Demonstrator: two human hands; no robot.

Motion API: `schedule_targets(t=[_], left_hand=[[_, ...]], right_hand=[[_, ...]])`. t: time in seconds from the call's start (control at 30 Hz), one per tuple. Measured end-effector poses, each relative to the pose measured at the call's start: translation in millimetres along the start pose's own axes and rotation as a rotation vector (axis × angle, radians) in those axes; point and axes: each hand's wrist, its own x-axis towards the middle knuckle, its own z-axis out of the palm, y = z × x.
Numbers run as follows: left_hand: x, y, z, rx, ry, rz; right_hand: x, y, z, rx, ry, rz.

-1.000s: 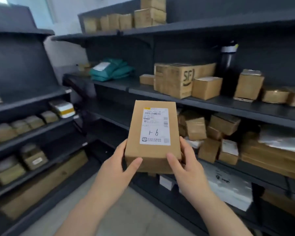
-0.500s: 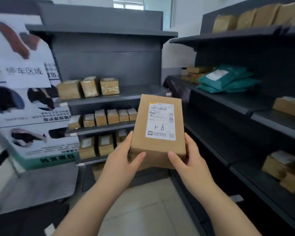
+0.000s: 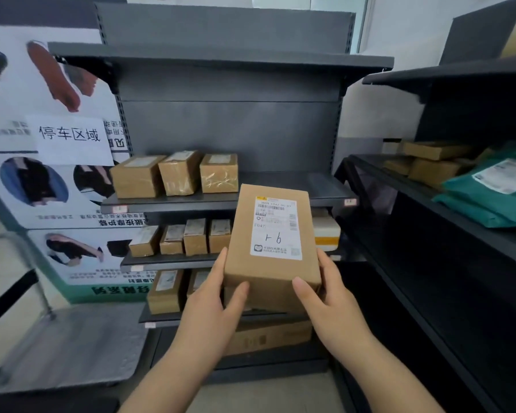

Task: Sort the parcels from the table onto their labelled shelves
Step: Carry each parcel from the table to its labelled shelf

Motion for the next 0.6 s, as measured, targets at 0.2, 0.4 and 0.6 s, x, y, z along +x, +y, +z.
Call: schedule_targets(t=[0.2,0.4,0.6], left_hand=[[98.0,-30.7,16.5,-0.102,-0.049,0.023],[208.0,-50.1,21.0,-0.106,-0.102,0.090],[280.7,-69.5,24.9,-0.056,-0.150,0.107]], right_hand=[[99.7,13.1,20.6,-0.012,0.080,-0.007],[196.1,15.7,42.8,-0.028,0.197,0.003],[265.8,26.1,61.7,-0.007,0.217,0.023]])
